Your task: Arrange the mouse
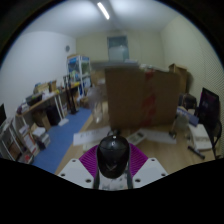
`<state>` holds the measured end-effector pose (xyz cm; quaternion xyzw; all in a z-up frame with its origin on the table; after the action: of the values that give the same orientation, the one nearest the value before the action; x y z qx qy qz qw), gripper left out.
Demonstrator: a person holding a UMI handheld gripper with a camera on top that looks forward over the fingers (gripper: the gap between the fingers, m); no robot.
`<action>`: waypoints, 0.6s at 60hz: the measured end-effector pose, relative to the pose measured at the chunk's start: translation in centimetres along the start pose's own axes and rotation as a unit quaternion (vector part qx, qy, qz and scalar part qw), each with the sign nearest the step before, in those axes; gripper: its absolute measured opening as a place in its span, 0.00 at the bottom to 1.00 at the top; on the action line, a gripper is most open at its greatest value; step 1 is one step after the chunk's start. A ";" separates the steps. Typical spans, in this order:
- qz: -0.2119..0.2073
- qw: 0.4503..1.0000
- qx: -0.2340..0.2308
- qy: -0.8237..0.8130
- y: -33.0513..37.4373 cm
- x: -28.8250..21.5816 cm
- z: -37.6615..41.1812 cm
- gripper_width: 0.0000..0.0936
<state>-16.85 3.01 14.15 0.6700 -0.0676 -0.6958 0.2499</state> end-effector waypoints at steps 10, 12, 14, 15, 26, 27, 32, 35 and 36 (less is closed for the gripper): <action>0.096 0.995 0.025 0.016 -2.2 10.6 1.5 0.40; 0.105 0.994 0.031 0.020 -2.4 11.8 1.4 0.40; 0.115 0.992 0.035 0.029 -2.7 12.9 1.2 0.41; 0.116 0.992 0.033 0.032 -2.7 13.3 1.2 0.43; 0.140 0.990 0.034 0.006 -2.7 13.1 1.2 0.60; 0.145 0.989 0.033 0.003 -2.6 13.1 1.3 0.63; 0.157 0.987 0.019 -0.015 -0.9 12.9 2.1 0.96; 0.153 0.988 0.013 -0.020 0.8 12.2 2.5 0.90; 0.152 0.988 0.012 -0.021 1.4 12.0 2.6 0.90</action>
<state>-18.74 -4.07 4.24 0.6404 -0.1818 -0.6627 0.3430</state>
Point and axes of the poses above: the point between the fingertips, and its own axes, seen from behind it with the camera up: z to the left, x down, y backward, against the way the camera looks, the point moved 4 cm from there along y, backward, against the way the camera looks, and after that the axes turned 2 degrees about -x, right-handed, at the moved point
